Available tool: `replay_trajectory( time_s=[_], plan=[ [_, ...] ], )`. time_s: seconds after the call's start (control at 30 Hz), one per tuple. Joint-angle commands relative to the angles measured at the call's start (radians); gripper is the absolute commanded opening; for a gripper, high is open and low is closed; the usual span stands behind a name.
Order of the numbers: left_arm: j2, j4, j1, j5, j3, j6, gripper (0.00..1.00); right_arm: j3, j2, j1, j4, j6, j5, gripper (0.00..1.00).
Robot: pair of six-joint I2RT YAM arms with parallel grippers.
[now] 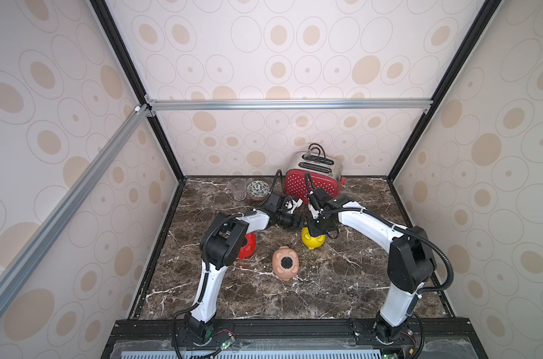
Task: Close piggy banks
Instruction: Screw the knob on the piggy bank.
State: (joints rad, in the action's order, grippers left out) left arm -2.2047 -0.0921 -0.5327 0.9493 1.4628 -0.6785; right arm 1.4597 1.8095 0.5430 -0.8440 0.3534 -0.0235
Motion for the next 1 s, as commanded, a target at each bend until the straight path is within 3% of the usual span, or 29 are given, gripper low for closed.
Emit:
replay_trajectory(
  time_s=[0.0, 0.5, 0.97],
  plan=[
    [-0.023, 0.048, -0.001, -0.058, -0.026, -0.015, 0.83, 0.028, 0.014, -0.006, -0.106, 0.075, -0.039, 0.00],
    [-0.024, 0.043, -0.004, -0.055, -0.031, -0.016, 0.83, 0.043, 0.046, -0.008, -0.112, 0.200, 0.023, 0.00],
    [-0.016, 0.039, -0.004, -0.052, -0.031, -0.016, 0.83, 0.082, 0.054, -0.008, -0.124, 0.111, 0.021, 0.00]
  ],
)
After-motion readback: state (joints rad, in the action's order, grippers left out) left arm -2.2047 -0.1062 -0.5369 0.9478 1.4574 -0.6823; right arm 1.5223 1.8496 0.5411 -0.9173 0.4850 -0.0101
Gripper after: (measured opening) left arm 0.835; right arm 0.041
